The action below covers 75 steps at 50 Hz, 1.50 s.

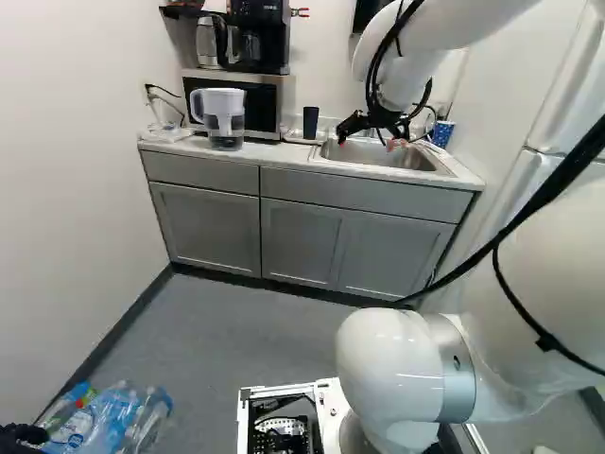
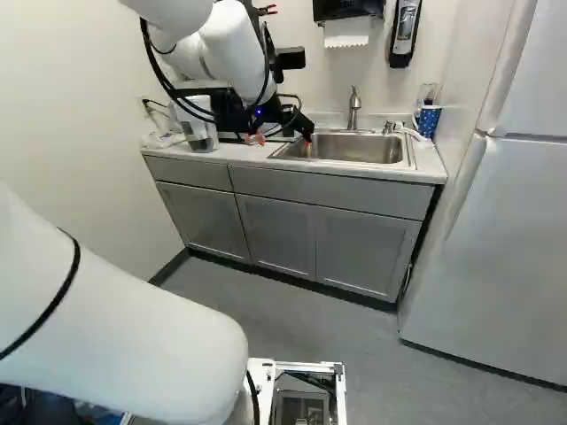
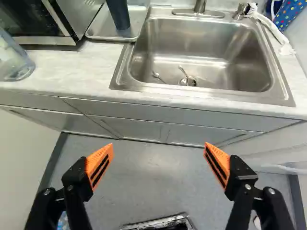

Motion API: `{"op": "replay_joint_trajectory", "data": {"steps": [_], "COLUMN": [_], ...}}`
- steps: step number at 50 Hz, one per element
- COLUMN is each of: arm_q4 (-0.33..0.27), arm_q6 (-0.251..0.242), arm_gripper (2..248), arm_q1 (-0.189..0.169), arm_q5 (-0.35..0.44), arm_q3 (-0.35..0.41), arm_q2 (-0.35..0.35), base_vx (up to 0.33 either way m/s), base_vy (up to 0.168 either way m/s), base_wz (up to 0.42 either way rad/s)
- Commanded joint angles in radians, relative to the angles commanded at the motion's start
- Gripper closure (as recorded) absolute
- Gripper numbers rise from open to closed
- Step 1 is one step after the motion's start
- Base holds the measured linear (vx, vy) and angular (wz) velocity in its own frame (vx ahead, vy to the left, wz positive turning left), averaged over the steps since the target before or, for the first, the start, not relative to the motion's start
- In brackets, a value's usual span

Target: Rinse the cup and place it in the tray

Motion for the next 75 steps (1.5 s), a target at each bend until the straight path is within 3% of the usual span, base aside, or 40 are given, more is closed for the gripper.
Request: {"op": "replay_joint_trajectory", "data": {"steps": [42,75], "arm_q4": [0.0,-0.002], "arm_q6": [0.0,0.002], "arm_gripper": [3,3], "arm_q1": [0.002,0.02], "arm_q5": [0.016,0.138], "arm_q3": [0.01,0.088], "arm_q2": [0.0,0.003], "base_vx": [0.0,0.0], "base_vy": [0.0,0.0], "base_wz": [0.0,0.0]}}
